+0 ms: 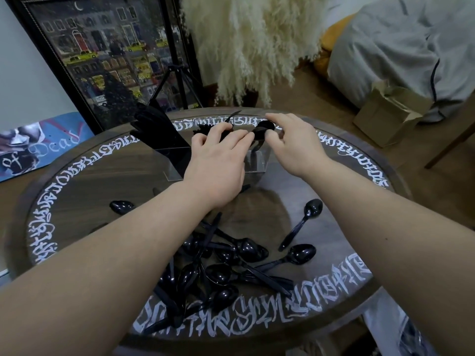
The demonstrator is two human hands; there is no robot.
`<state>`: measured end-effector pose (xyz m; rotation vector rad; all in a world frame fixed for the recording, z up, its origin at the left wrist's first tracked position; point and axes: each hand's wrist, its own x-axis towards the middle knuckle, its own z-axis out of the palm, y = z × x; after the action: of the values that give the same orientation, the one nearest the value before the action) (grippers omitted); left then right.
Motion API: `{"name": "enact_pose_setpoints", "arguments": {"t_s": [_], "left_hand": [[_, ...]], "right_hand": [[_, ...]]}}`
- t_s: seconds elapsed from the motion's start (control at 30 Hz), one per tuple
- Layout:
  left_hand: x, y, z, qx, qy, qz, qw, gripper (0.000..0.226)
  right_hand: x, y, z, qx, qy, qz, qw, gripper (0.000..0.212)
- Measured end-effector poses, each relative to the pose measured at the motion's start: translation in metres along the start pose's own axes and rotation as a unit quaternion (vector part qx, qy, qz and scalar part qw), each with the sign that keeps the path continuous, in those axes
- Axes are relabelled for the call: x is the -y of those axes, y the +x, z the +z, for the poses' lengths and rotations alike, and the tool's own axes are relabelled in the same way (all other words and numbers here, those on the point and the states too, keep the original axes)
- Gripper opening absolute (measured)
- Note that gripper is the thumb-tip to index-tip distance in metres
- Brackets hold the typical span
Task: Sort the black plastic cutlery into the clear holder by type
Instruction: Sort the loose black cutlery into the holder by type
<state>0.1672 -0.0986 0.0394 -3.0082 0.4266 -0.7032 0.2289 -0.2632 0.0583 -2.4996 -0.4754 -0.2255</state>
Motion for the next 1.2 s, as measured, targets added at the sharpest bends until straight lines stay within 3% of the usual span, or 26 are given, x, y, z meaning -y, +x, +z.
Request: {"name": "enact_pose_setpoints", "arguments": {"t_s": [0.37,0.53,0.97,1.2], "left_hand": [[0.005,-0.001,0.002,-0.001,0.003,0.0,1.0,0.054],[0.005,-0.002,0.003,0.006,0.012,-0.007,1.0,0.057],[-0.005,-0.018,-0.013,0.032,-0.001,-0.017,0.999,0.057],[-0.038,-0.057,-0.02,0.071,-0.055,-0.02,0.996,0.056]], "right_hand": [[0.005,0.008,-0.008,-0.054,-0.062,-0.054,0.995,0.03],[0.002,0.007,-0.009,-0.011,-0.081,-0.062,0.995,0.028],[-0.007,-0.038,-0.019,-0.021,0.022,0.01,0.999,0.043],[-0.028,-0.105,-0.028,-0.009,0.04,0.107,0.993,0.046]]}}
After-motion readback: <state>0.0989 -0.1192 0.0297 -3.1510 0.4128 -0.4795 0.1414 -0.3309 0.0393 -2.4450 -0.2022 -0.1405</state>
